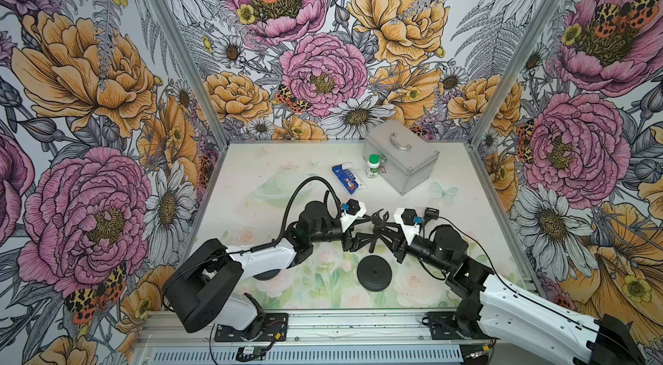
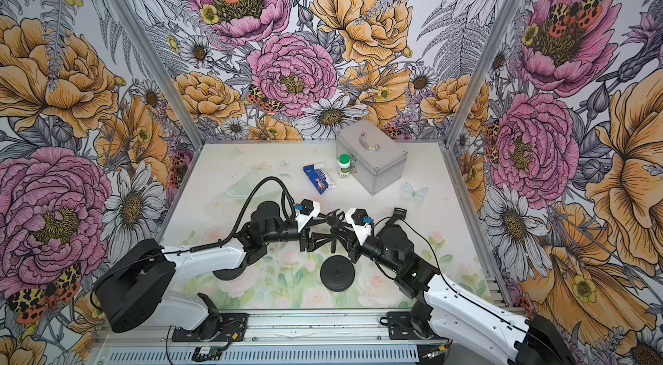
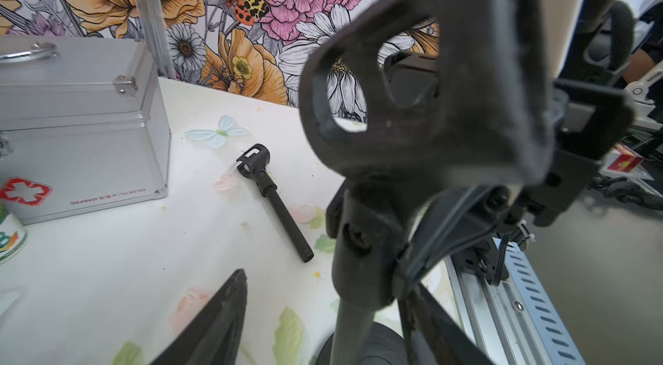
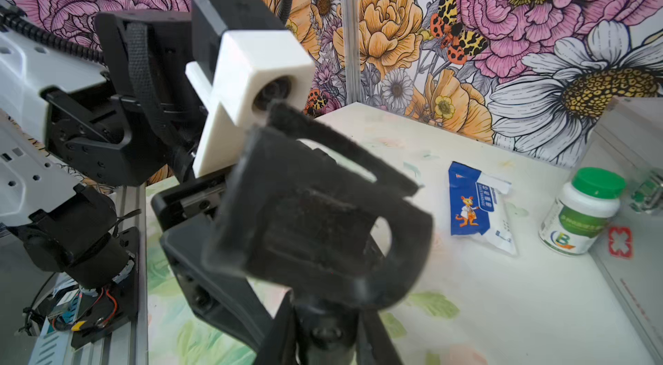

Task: Assemble a microphone stand
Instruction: Hold the microphone stand pole at the microphone stand base.

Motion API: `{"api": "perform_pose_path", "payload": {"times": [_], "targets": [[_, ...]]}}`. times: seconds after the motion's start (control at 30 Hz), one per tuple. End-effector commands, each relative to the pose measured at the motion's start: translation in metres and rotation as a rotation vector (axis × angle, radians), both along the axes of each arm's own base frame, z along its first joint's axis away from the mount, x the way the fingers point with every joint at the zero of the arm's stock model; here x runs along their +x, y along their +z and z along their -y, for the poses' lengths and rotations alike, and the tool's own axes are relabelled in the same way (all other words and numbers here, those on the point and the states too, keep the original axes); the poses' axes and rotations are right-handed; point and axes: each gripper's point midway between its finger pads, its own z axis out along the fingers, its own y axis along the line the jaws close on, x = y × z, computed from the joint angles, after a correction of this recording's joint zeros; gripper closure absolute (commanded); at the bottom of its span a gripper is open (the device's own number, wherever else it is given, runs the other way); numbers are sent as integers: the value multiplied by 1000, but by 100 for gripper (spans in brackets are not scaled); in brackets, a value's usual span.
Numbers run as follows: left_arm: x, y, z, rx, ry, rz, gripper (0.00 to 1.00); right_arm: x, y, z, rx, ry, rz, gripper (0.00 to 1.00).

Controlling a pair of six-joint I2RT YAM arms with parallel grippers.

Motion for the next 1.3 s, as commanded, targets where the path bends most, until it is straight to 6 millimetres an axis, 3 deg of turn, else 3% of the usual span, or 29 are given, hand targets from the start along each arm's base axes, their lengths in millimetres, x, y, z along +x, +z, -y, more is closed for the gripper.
{"api": "perform_pose_path", "payload": {"times": [0.0, 0.23, 0.43, 0.83, 1.27], "targets": [[-13, 9, 12, -28, -123, 41, 33, -7, 11, 2, 55, 6, 52, 98], [-33, -11, 13, -42, -248, 51, 33, -28, -15, -1, 10, 83, 27, 97], [-34, -20, 5, -27, -275, 50, 33, -36, -39, 0, -37, 115, -1, 98], [-42, -38, 18, 8, -309, 66, 32, -40, -54, 14, -52, 73, 0, 99], [-38, -47, 24, 26, -297, 62, 37, -46, -53, 5, -12, 131, -18, 99]]}}
